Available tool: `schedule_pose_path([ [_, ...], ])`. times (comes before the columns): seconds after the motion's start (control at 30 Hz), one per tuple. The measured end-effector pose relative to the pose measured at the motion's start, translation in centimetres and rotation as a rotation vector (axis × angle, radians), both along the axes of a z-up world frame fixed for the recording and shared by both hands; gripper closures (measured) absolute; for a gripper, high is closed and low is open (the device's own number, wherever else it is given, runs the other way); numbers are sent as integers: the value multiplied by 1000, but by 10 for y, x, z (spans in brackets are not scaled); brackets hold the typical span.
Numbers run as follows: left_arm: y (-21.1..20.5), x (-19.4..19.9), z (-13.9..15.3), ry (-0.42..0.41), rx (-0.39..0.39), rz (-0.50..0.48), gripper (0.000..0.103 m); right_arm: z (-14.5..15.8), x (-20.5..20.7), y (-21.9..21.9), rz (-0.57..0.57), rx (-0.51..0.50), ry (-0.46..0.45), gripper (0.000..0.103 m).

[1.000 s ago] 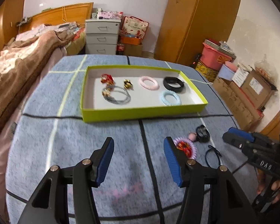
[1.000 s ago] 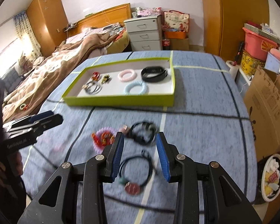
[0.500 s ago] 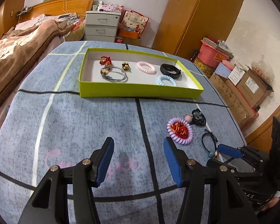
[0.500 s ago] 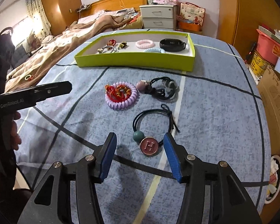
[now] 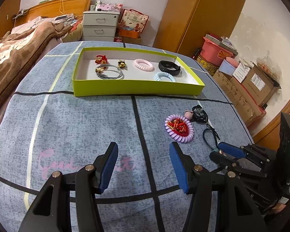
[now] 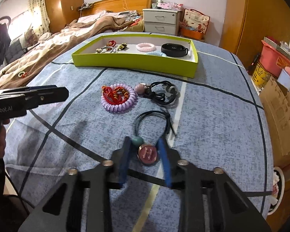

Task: Organize jewelry
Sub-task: 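Grasp the black hair tie with the round H charm using the right tool, then grasp the red tassel charm lying in the purple coil with the left tool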

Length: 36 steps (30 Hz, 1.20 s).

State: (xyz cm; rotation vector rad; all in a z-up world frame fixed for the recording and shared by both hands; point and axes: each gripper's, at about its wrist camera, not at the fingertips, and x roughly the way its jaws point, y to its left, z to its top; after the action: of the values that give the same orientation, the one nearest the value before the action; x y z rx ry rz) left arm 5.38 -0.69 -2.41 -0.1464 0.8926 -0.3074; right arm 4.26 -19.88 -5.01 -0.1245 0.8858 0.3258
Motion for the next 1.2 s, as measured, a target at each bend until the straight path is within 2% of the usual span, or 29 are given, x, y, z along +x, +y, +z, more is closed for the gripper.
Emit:
schedule_pose_path([
  [0.1, -8, 2, 0, 1, 12, -19, 46, 0, -1, -4, -1, 10, -4, 82],
  [0.47, -46, 19, 3, -17, 80, -89, 46, 7, -1, -29, -68, 100, -30, 83],
  [0.6, -65, 26, -1, -17, 141, -122, 46, 10, 0, -33, -78, 111, -34, 83],
  [0.73, -76, 30, 0, -42, 176, -118, 46, 10, 1, -36, -80, 128, -30, 83],
  [0.93, -83, 34, -7, -34, 228, -114, 47, 9, 2, -38, -75, 142, -27, 83],
  [0.97, -84, 33, -6, -43, 230, -121, 49, 9, 3, -38, -76, 143, -25, 83],
  [1.07, -86, 33, -6, -43, 245, -127, 64, 7, 5, -39, -75, 152, -17, 83],
  [1.2, -88, 31, -7, -48, 253, -142, 74, 7, 4, -38, -74, 153, -16, 83],
])
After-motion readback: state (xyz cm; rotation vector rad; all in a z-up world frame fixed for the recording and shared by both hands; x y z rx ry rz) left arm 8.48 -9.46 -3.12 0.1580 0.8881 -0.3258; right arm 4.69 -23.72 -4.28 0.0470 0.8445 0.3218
